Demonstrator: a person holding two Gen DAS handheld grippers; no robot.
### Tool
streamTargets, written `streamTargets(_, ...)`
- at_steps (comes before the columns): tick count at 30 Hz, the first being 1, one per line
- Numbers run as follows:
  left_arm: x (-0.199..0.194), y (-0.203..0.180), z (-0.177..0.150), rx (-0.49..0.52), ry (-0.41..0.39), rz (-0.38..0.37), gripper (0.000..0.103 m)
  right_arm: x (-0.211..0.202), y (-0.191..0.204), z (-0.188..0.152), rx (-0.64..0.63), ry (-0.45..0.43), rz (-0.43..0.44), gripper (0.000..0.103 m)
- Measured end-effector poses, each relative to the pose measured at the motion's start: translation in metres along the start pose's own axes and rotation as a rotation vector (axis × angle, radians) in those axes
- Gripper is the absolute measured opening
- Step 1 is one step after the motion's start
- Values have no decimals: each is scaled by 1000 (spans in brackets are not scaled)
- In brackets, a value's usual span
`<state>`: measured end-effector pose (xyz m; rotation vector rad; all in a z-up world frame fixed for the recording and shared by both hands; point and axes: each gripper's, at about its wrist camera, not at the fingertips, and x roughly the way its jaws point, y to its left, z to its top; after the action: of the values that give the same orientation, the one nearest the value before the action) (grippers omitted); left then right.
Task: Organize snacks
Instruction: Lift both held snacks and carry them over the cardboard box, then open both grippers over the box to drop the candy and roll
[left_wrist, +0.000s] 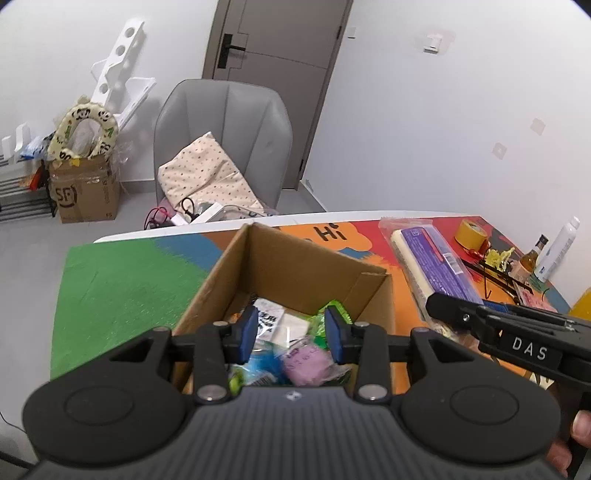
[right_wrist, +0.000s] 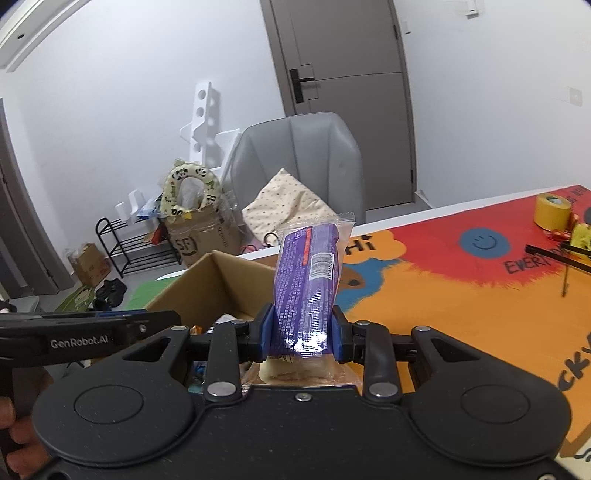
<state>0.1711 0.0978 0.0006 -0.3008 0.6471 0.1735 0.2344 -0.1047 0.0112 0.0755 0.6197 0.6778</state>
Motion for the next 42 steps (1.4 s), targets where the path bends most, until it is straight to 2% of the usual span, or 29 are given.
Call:
streamTargets(5, -4, 13, -1, -28, 1, 4, 44, 5, 14, 3, -15, 12, 15, 29)
streamTargets(7, -7, 17, -1, -39, -2, -2, 52, 7, 18, 4, -15, 13, 21, 29)
streamTargets(10, -11, 19, -2, -40, -8, -4, 59, 11, 23, 7, -19, 13, 29, 29)
streamTargets(14, -12, 24, -3, -49, -5, 4, 62, 17, 30, 9, -14, 27, 51, 30)
streamTargets(16, -13, 26, -4, -56, -6, 9, 68, 17, 33, 9, -13, 34, 64, 42)
streamTargets(18, -14, 28, -4, -57, -11, 10, 74, 14, 34, 7, -20, 29, 54, 50)
streamTargets(30, -19, 25, -8, -37, -23, 6, 88, -6, 22, -7, 5, 39, 17, 51)
streamTargets(33, -20, 24, -9, -38, -22, -1, 91, -12, 17, -13, 16, 34, 3, 57)
streamTargets(36, -22, 22, -10, -27, -15, 10, 93, -19, 11, -17, 32, 32, -7, 59)
streamTargets(42, -34, 17, -13, -12, 3, 1, 98, -39, 2, -24, 58, 7, -30, 78)
